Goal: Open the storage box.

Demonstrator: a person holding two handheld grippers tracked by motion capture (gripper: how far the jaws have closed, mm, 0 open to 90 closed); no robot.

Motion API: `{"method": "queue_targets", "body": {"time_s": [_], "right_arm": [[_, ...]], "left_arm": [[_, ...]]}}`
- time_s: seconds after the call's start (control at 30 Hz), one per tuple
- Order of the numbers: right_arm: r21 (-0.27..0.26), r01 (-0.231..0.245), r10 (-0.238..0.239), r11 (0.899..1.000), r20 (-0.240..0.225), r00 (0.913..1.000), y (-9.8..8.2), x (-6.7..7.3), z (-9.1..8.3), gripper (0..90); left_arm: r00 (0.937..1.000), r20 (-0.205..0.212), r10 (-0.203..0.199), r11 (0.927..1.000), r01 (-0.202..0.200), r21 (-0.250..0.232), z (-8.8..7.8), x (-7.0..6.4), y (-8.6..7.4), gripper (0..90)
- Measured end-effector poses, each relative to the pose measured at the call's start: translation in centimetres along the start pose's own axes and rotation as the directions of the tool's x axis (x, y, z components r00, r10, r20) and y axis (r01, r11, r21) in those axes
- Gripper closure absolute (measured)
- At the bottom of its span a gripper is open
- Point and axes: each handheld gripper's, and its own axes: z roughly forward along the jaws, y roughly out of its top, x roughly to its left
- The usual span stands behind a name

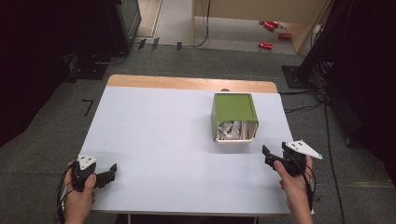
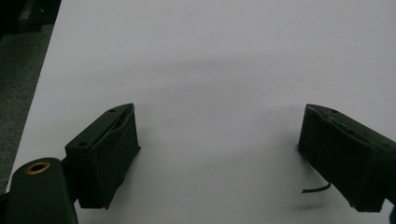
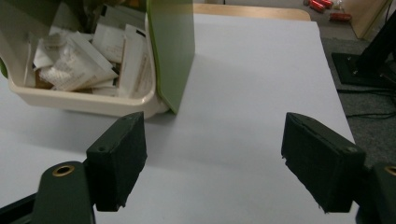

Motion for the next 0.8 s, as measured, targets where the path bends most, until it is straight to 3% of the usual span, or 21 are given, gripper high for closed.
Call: {"method": "queue_targets", "body": {"time_s": [0.27, 0.43, 0.67, 0.73, 0.8], "right_arm": [[-0.008, -0.021, 0.020, 1.000, -0.033, 0.9993, 1.0, 1.0, 1.6, 30.9], [-0.017, -0.034, 0.033, 0.999, -0.030, 0.9990, 1.1, 1.4, 2.7, 35.0], [-0.021, -0.059, 0.059, 0.998, 0.002, 0.9982, 1.1, 2.0, 4.4, 48.9], [-0.021, -0.067, 0.067, 0.998, -0.019, 0.9976, 1.1, 2.3, 5.0, 56.2], [-0.010, -0.056, 0.056, 0.998, -0.017, 0.9983, 1.1, 2.7, 5.6, 57.6]], "left_arm": [[1.0000, 0.000, 0.000, 1.0000, 0.000, -0.001, 0.0, 0.0, 0.0, 12.6], [1.0000, 0.000, 0.000, 1.0000, 0.000, -0.003, 0.0, 0.0, 0.0, 12.6], [1.0000, 0.000, 0.000, 1.0000, 0.000, -0.003, 0.0, 0.0, 0.0, 12.6], [1.0000, 0.000, 0.000, 1.0000, 0.000, -0.003, 0.0, 0.0, 0.0, 12.6], [1.0000, 0.000, 0.000, 1.0000, 0.000, -0.003, 0.0, 0.0, 0.0, 12.6]]}}
